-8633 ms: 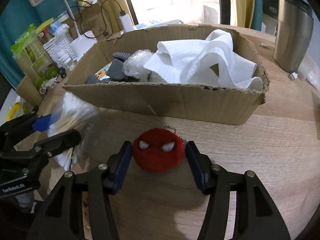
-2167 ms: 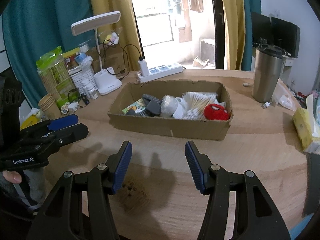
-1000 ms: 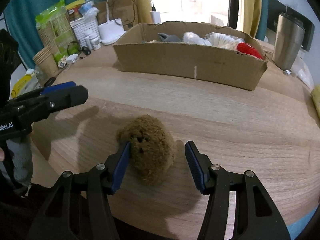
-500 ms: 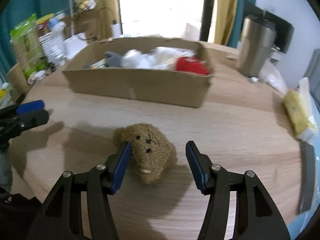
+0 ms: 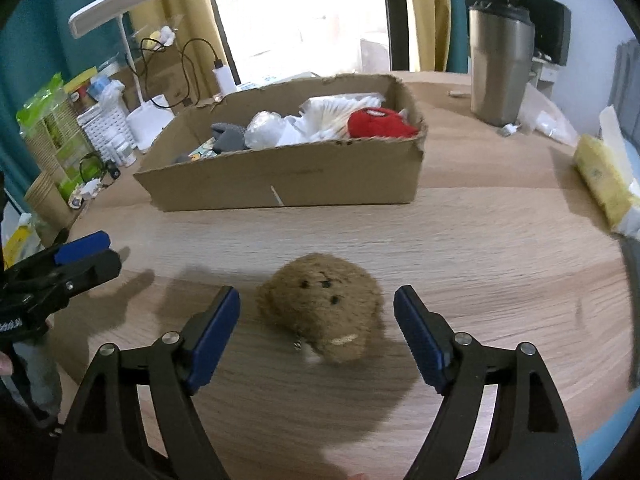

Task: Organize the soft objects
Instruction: 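Grasp the brown teddy bear plush with the right tool, then lift the teddy bear with the right tool and carry it over the box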

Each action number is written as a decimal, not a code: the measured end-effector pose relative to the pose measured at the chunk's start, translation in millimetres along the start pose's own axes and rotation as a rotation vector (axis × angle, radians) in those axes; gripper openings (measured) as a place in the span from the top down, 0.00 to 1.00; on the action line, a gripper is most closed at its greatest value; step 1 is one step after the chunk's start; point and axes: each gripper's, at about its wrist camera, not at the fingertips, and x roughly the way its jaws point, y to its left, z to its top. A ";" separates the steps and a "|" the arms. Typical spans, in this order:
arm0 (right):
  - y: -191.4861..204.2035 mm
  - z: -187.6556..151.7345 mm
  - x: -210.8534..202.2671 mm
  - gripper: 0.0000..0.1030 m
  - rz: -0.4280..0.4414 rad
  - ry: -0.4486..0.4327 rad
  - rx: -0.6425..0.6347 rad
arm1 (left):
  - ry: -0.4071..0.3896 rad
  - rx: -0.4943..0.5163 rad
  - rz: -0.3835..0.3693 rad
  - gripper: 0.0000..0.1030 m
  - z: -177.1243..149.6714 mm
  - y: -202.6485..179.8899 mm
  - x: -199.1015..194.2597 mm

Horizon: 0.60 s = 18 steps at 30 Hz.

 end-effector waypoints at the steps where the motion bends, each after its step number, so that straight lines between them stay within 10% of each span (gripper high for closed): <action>1: 0.6 0.7 2.2 0.18 -0.003 0.000 0.005 | -0.001 -0.005 0.001 0.26 -0.3 1.8 -0.6; 18: 6.0 -5.1 21.6 0.15 -0.062 0.013 0.004 | -0.002 -0.018 0.001 0.26 -1.1 8.7 -0.9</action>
